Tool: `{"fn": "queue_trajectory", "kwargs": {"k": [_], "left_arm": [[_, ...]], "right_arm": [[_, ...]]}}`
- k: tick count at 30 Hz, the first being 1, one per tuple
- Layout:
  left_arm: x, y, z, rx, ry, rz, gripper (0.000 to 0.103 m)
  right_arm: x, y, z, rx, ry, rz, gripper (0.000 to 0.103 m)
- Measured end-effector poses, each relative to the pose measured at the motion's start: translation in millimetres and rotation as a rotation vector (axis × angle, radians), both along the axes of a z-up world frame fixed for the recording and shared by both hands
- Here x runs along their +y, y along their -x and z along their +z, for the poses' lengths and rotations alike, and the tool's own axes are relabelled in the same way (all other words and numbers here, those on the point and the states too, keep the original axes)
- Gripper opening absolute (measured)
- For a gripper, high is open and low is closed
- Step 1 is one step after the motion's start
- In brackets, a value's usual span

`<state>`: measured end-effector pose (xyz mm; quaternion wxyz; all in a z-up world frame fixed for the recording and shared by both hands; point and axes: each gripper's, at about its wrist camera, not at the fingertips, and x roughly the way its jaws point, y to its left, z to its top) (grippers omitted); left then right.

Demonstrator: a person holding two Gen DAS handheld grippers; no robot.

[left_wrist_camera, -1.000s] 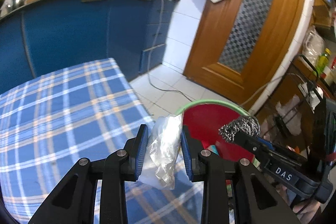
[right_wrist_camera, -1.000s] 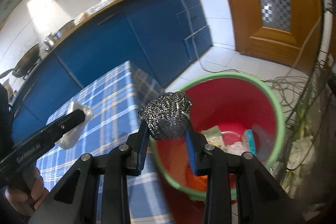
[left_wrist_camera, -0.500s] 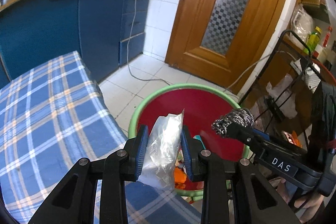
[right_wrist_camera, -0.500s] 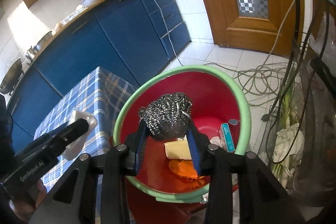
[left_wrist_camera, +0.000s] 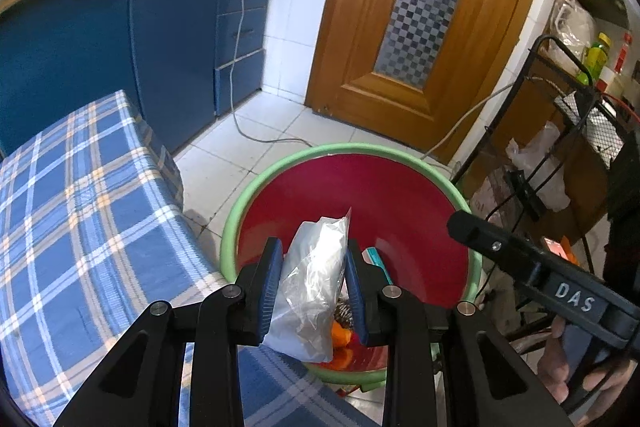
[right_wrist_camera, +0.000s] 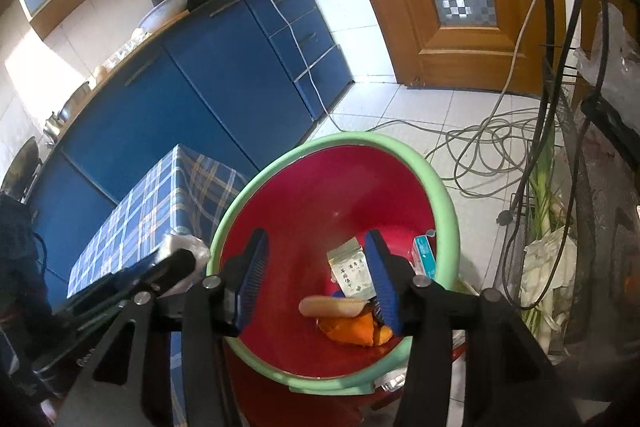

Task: Collect trash
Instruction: 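Open the left tool over the bucket while the right tool releases the steel wool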

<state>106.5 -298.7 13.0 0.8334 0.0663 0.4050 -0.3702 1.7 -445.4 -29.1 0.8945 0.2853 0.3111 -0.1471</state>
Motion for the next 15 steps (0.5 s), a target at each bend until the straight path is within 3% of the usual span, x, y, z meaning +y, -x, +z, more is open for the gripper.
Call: {"fn": "queue_trajectory", "kwargs": {"k": [2,5,15], "left_arm": [[-2,-1,-2,0.003,-0.009,-0.002,0.037],[-3,-1,-3,0.005,-0.009,-0.002,0.052],[15,6,9,-0.026,0.001,0.023,0.053]], "right_arm": [[-1,1,1,-0.005,-0.001,-0.004,0.053],[-2,2,2,-0.009,-0.001,-0.008,0.053],[7,9,15,-0.038,0.014,0.008,0.053]]}}
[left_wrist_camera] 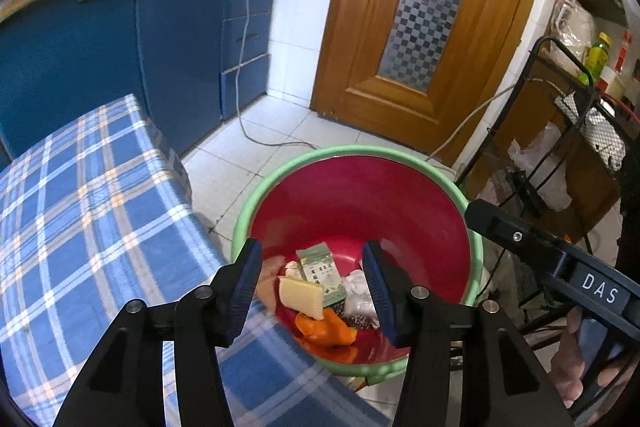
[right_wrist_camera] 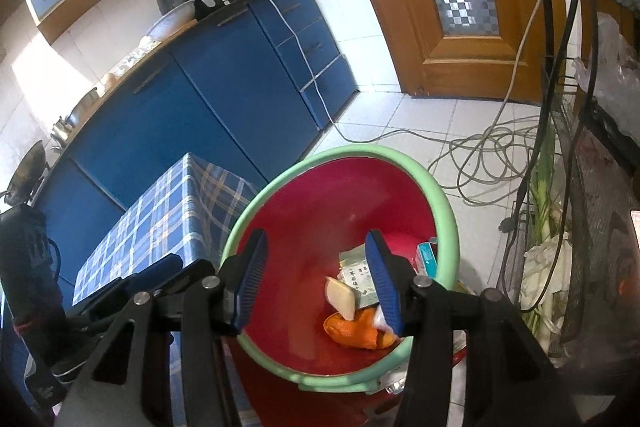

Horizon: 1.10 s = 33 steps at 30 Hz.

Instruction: Collect trash

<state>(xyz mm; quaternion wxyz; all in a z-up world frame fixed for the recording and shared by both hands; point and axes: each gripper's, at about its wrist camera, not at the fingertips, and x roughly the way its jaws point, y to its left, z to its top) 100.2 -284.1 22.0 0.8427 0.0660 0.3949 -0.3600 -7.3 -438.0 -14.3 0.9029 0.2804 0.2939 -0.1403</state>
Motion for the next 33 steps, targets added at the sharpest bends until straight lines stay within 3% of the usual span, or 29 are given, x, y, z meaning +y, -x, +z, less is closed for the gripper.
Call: {"fn": "queue_trajectory", "kwargs": {"k": [26,33], "left_arm": [[145,44,50,-0.109,0.026,0.284,0.053],[174,60,58,-0.141,0.018,0.365,0.062]], "right_arm": [[111,25,48,-0.108,0.138,0.170,0.062],[141,35,53,-0.139,0.179,0.227,0.071]]}}
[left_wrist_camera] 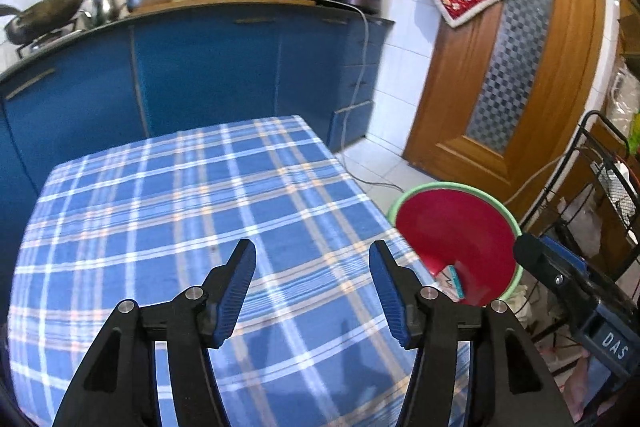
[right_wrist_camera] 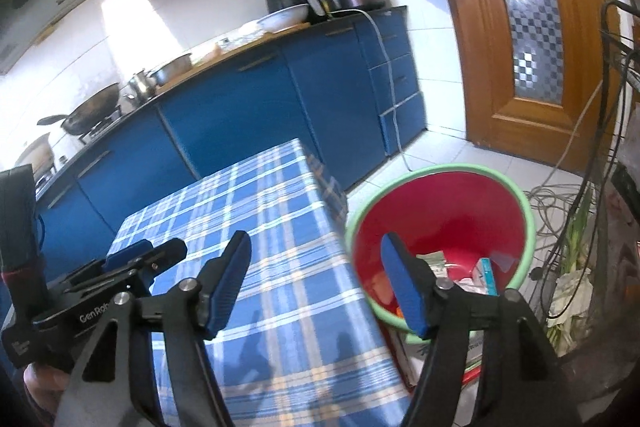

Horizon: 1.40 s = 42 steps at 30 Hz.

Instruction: Collect trash

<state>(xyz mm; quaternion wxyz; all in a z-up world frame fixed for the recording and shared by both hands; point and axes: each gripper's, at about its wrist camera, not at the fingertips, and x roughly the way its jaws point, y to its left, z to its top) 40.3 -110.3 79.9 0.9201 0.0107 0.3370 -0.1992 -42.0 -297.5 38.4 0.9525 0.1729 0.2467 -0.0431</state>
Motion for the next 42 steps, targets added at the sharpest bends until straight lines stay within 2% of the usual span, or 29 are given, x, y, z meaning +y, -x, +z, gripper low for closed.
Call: {"fn": "queue_trajectory", "kwargs": {"k": [5,8,27,42], "left_arm": [[16,10,2,-0.012,-0.014,0.053,0.066],[25,18,3,-0.019,-0.011,0.069,0.067],[47,31,5,-0.030,0.005,0.136,0.068],[47,31,4,-0.029,0.007,0.135,0.068]], "right_arm": [[18,6,2,-0.004,0.042,0.016,0.075],[27,10,2,-0.004,0.049,0.024,0.081],[52,23,4,-0.010,0.087,0.064,0.083],[52,24,3,-0.008,0.084,0.064,0.083]]}}
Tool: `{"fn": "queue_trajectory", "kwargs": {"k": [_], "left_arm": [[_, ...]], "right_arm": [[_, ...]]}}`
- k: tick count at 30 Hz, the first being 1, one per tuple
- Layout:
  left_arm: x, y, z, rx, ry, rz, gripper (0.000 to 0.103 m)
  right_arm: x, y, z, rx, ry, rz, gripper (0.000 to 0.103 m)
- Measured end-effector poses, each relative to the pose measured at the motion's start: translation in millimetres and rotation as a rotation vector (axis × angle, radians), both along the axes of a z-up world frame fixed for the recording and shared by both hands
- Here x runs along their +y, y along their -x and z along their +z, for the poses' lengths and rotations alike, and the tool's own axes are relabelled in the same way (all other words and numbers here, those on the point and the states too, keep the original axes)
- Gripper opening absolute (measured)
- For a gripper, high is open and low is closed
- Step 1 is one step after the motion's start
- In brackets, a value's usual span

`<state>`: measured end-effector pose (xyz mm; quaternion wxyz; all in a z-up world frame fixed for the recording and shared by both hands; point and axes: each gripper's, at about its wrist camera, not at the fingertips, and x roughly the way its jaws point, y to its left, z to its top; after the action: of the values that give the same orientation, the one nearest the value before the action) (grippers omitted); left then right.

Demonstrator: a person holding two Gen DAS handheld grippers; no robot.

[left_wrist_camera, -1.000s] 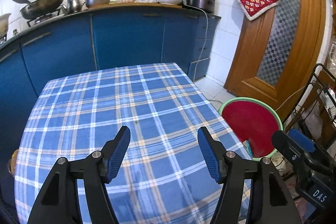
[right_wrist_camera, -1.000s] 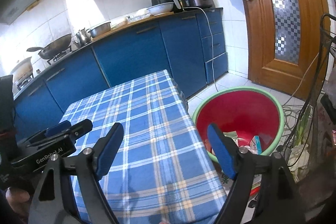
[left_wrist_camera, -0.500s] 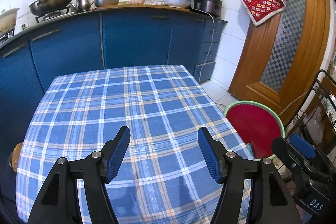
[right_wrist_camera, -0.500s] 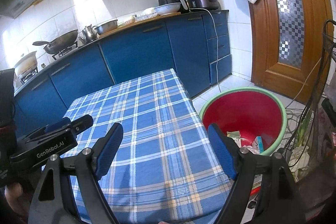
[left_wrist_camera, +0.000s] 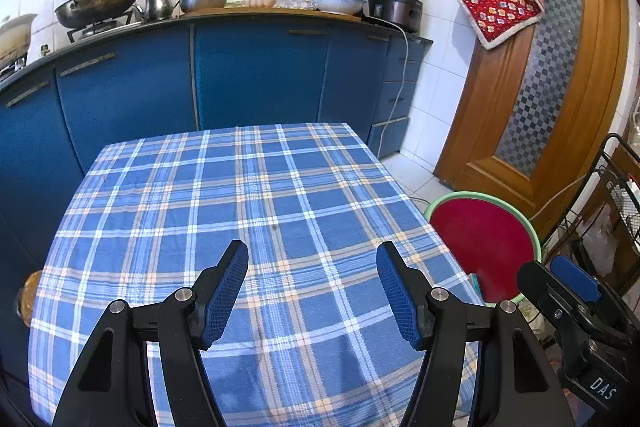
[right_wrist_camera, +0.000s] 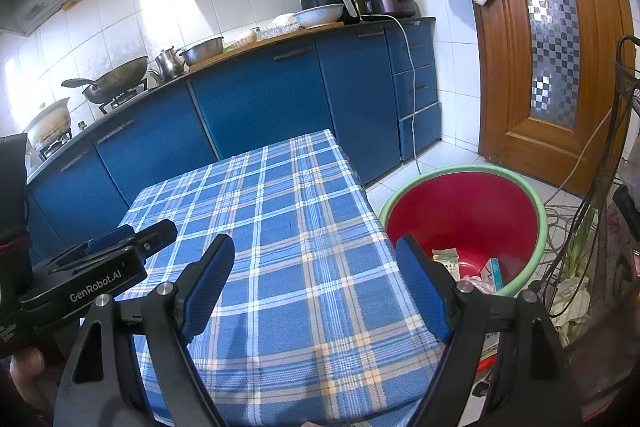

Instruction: Collect trash

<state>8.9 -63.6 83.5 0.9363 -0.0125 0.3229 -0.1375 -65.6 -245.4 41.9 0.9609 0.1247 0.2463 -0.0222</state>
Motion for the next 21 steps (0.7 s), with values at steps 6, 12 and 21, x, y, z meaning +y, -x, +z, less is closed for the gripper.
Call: {"fn": "queue_trajectory", "kwargs": {"k": [6,12,21], "left_arm": [[0.1,0.1,0.0,0.002,0.000,0.001,0.068],[0.2,-0.2,-0.2,0.001,0.000,0.000,0.068],[0.6,-0.3,-0.1,0.000,0.000,0.001,0.068]], "right_arm": [[-0.1,0.1,0.1,0.000,0.000,0.000,0.083],[0.0,0.1,0.3,0.000,0.001,0.000,0.083],[-0.5,0.2,0.6,0.000,-0.001,0.000,0.083]]}}
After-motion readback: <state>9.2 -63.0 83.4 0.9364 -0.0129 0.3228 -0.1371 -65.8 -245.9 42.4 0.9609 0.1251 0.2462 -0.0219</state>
